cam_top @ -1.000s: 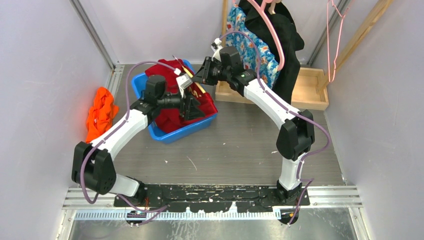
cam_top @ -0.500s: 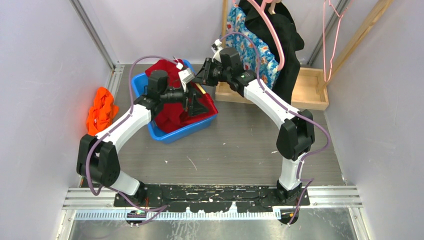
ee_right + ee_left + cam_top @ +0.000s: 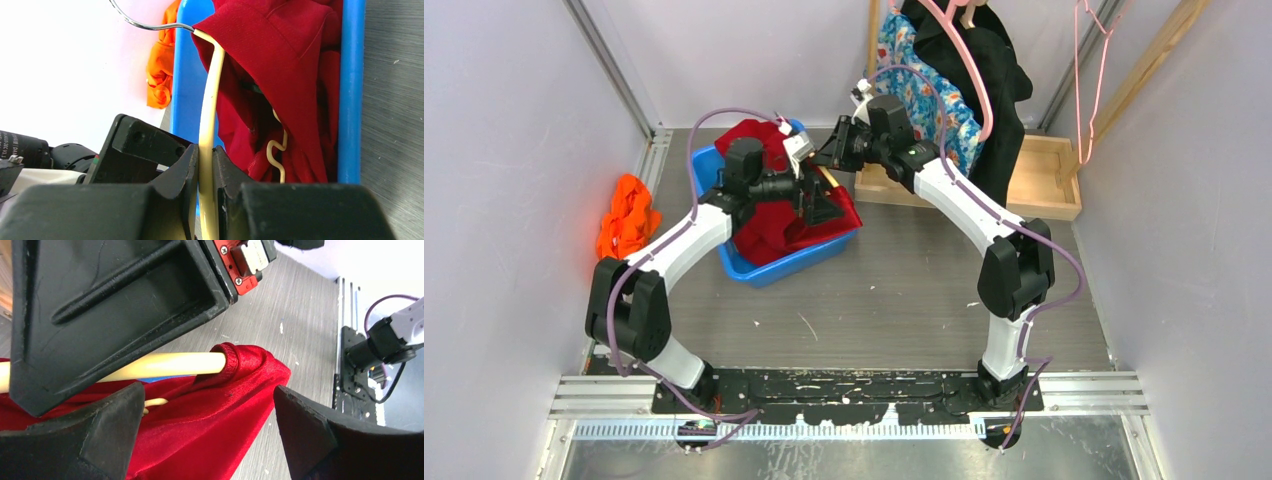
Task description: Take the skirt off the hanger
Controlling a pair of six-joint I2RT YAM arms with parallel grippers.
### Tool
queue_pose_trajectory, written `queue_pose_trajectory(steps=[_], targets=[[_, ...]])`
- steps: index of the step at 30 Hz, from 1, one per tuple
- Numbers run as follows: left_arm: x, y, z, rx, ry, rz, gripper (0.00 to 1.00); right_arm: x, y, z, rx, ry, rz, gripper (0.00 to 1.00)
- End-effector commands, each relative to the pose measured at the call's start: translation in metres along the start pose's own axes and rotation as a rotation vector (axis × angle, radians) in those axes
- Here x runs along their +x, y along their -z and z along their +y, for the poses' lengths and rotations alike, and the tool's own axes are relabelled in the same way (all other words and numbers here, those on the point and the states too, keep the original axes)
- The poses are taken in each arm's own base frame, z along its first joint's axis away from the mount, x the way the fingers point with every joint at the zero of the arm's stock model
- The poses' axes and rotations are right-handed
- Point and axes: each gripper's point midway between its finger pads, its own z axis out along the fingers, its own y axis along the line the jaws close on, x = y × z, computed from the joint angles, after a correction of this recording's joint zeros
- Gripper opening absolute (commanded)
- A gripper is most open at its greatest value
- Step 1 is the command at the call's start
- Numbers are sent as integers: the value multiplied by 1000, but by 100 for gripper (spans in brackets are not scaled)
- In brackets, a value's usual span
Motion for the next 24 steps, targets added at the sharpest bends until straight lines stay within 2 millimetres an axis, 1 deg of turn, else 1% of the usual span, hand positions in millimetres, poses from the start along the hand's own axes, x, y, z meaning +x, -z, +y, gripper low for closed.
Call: queue_pose_trajectory(steps=[1,5,8,10,11,12,16,19,21,24], targets=[[-21,1,-8,35,-34,-84,100,-29,18,30,-78,55,-94,1],[-21,5,-15,47,-19,-84,96,-28,17,29,-77,48,-93,1],[-20,3,-23,81,1,-91,93,-28,15,29,-81,43,-92,1],[-18,0,-29,112,17,-92,90,-29,15,29,-81,43,-95,1],[-17,-1,-32,132,32,-90,85,-30,14,29,-81,43,-96,1],[-16,-3,-35,145,40,-87,83,-31,15,29,-81,44,-98,1],[-9,-5,-48,177,56,-70,80,-31,14,28,-78,45,-99,1],[-3,-3,-55,200,83,-47,73,-31,13,28,-77,45,-100,1],[2,-2,-58,209,99,-33,63,-32,12,28,-78,44,-101,1],[8,-2,-61,230,127,-13,40,-32,11,28,-77,44,-100,1]])
